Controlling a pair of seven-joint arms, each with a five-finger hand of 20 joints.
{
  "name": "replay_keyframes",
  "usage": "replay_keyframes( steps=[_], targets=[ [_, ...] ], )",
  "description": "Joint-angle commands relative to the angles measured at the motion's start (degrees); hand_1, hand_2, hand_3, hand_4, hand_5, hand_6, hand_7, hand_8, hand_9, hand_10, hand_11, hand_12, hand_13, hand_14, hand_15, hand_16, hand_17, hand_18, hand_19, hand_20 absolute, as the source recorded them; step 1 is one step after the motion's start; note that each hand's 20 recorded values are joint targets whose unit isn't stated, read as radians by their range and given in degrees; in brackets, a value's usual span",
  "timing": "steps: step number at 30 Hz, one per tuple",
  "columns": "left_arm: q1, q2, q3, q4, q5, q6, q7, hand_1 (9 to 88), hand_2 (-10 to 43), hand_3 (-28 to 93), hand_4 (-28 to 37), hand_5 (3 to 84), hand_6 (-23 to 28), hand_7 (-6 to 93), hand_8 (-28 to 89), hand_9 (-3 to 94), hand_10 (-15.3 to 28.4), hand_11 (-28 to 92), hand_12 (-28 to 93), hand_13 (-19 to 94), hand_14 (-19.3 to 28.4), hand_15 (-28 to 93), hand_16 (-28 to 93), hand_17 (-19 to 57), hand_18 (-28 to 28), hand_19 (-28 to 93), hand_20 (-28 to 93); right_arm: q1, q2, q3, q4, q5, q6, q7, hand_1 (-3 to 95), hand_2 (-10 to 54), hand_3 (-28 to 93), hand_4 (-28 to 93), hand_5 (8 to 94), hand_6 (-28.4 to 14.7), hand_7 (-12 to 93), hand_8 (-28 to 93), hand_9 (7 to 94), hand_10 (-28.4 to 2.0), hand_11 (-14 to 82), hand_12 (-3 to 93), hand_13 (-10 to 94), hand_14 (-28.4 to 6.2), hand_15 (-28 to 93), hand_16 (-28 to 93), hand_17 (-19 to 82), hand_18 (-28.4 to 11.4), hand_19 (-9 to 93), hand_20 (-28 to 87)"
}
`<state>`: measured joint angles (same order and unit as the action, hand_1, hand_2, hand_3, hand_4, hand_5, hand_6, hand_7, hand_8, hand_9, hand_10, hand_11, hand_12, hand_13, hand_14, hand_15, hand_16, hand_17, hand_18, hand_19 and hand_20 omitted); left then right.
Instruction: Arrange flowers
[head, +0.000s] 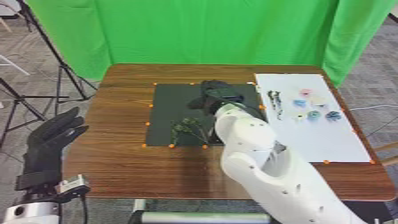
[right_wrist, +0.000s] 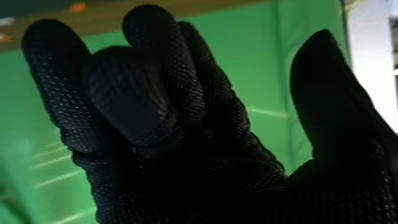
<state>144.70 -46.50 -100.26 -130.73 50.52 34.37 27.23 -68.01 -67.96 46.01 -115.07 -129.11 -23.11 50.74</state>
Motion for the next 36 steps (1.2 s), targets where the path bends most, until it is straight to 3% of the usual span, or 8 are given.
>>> replay_keyframes(
  steps=[1, 7, 11, 17, 25, 30, 35, 36],
  targets=[
    [0.53, 0.59, 1.18, -0.06, -1.32, 1.07, 1.38, 26.3, 5.8, 84, -17.9, 38.6, 9.3, 16.3, -11, 32.4, 19.0, 36, 6, 23, 25.9, 63, -17, -10.0, 21.2, 58, 2, 2.47, 13.62, 7.29, 4.38, 2.28, 4.46, 2.66, 23.8, 6.2, 69, -17, 62.8, -17.2, 14, -5, 64.0, -26.9, 36.8, 20.3, 69, -16.7, 70, 19, 51, -22.5, 89, -28],
    [-0.10, 1.16, 1.53, 0.10, -1.26, 1.32, 1.66, 26.2, 5.8, 83, -18.3, 38.5, 9.3, 16.2, -11, 32.4, 19.0, 36, 6, 22, 25.9, 63, -17, -10.0, 21.1, 58, 2, 2.69, 16.16, 8.71, 8.77, 4.86, 5.08, 4.27, 23.8, 6.6, 70, -17, 61.0, -17.4, 13, -5, 61.8, -27.5, 33.2, 18.6, 68, -16.4, 71, 18, 50, -22.4, 89, -28],
    [-1.12, 0.49, 1.83, 0.25, -0.55, 0.58, 0.85, 26.1, 5.7, 83, -18.5, 38.5, 9.3, 16.2, -11, 32.4, 19.1, 36, 6, 22, 25.9, 63, -17, -10.0, 21.1, 58, 2, 2.79, 15.98, 8.96, 12.01, 5.17, 5.18, 5.22, 23.7, 6.6, 70, -17, 60.8, -17.4, 13, -5, 61.6, -27.5, 32.2, 18.4, 67, -16.3, 71, 17, 50, -22.1, 90, -28],
    [-2.77, 2.23, 3.87, 0.71, -1.82, 1.44, 1.99, 26.0, 5.6, 83, -19.0, 38.5, 9.4, 16.1, -11, 32.4, 19.1, 36, 6, 22, 25.9, 63, -17, -10.0, 21.1, 58, 3, 3.35, 15.57, 8.67, 16.42, 4.88, 4.47, 5.06, 23.6, 6.7, 71, -18, 60.9, -17.4, 13, -6, 61.5, -27.3, 31.0, 18.1, 67, -16.1, 72, 16, 50, -21.8, 90, -28],
    [-3.41, 0.34, 4.03, 0.91, -0.45, 0.06, 1.31, 26.0, 5.5, 83, -19.3, 38.5, 9.4, 16.3, -11, 32.4, 19.1, 36, 6, 22, 25.9, 63, -17, -10.0, 21.1, 58, 3, 2.95, 13.60, 9.85, 20.58, 4.23, 2.09, 5.06, 23.5, 6.6, 71, -19, 60.8, -17.1, 14, -6, 61.4, -27.1, 30.3, 17.9, 67, -15.7, 72, 16, 50, -21.6, 90, -28],
    [-3.08, 0.82, 4.13, 0.89, -1.49, 0.61, 2.12, 26.1, 5.6, 83, -19.3, 38.5, 9.3, 16.3, -11, 32.3, 19.1, 37, 6, 22, 25.9, 63, -17, -10.0, 21.1, 58, 3, 3.48, 12.15, 10.04, 23.44, 2.96, 1.88, 3.63, 23.6, 6.3, 72, -19, 60.6, -16.7, 14, -6, 61.2, -26.8, 30.1, 17.9, 67, -15.6, 72, 16, 49, -21.6, 90, -28],
    [-3.46, 0.31, 4.11, 1.07, -1.23, 0.06, 1.76, 26.1, 5.6, 83, -19.2, 38.5, 9.4, 16.2, -11, 32.4, 19.1, 37, 6, 23, 25.9, 63, -17, -10.0, 21.1, 58, 3, 4.69, 9.98, 9.48, 26.09, 0.16, 1.80, 1.69, 23.8, 5.9, 72, -19, 60.5, -16.3, 15, -6, 60.8, -26.4, 30.3, 18.1, 67, -15.4, 72, 16, 49, -21.5, 90, -28],
    [-3.61, 0.04, 4.08, 1.11, -0.75, -0.19, 1.49, 26.1, 5.6, 83, -19.2, 38.5, 9.4, 16.2, -11, 32.4, 19.1, 37, 6, 23, 26.0, 63, -17, -10.0, 21.1, 58, 3, 2.82, 14.06, 6.05, 21.61, 3.44, 5.04, 4.82, 24.2, 5.6, 73, -19, 60.5, -16.1, 15, -6, 60.8, -26.3, 30.4, 18.1, 67, -15.3, 72, 16, 49, -21.5, 90, -28]
  ],
)
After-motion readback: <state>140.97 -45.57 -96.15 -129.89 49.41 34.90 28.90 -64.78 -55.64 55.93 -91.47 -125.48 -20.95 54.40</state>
